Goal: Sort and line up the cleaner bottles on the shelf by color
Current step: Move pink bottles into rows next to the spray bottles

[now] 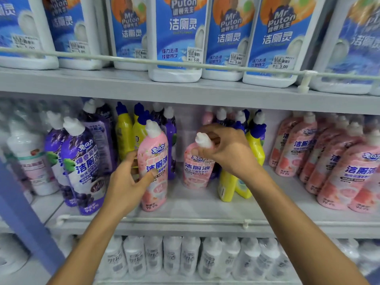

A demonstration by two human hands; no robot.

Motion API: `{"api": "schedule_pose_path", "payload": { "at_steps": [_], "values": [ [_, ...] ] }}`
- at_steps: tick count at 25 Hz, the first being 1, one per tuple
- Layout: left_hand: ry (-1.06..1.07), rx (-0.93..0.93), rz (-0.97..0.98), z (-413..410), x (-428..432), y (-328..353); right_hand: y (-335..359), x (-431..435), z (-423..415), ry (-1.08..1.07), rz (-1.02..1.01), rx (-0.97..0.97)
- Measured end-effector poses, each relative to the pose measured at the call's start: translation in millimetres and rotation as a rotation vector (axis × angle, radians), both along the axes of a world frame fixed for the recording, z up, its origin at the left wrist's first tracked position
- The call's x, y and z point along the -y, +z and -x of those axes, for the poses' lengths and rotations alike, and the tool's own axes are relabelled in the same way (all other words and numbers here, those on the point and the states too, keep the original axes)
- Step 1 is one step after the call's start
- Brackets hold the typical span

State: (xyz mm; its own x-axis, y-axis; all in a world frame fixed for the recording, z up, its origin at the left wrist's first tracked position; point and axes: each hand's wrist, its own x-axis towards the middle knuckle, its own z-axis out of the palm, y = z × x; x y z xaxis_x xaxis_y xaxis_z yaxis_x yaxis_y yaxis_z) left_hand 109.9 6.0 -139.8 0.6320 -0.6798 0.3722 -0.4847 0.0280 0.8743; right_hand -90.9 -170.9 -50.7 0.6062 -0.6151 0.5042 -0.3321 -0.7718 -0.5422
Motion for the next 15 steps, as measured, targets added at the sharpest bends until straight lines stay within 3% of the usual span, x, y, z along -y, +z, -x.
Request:
{"api": "schedule_pose_path", "payload": {
  "at_steps": [5, 9, 15],
  "values": [
    [-0.099, -0.084, 0.042, 22, 29, -1, -71, -4, -7, 0.052, -0.326, 0.221],
    [-0.105, -0.099, 0.101, 38, 41, -3, -77, -7, 10, 0.014, -0.31, 0.282],
    [-0.281, -0.09, 0.172, 77, 45, 22, -51, -16, 73, 0.038, -0.352, 0.436]
  ]
}}
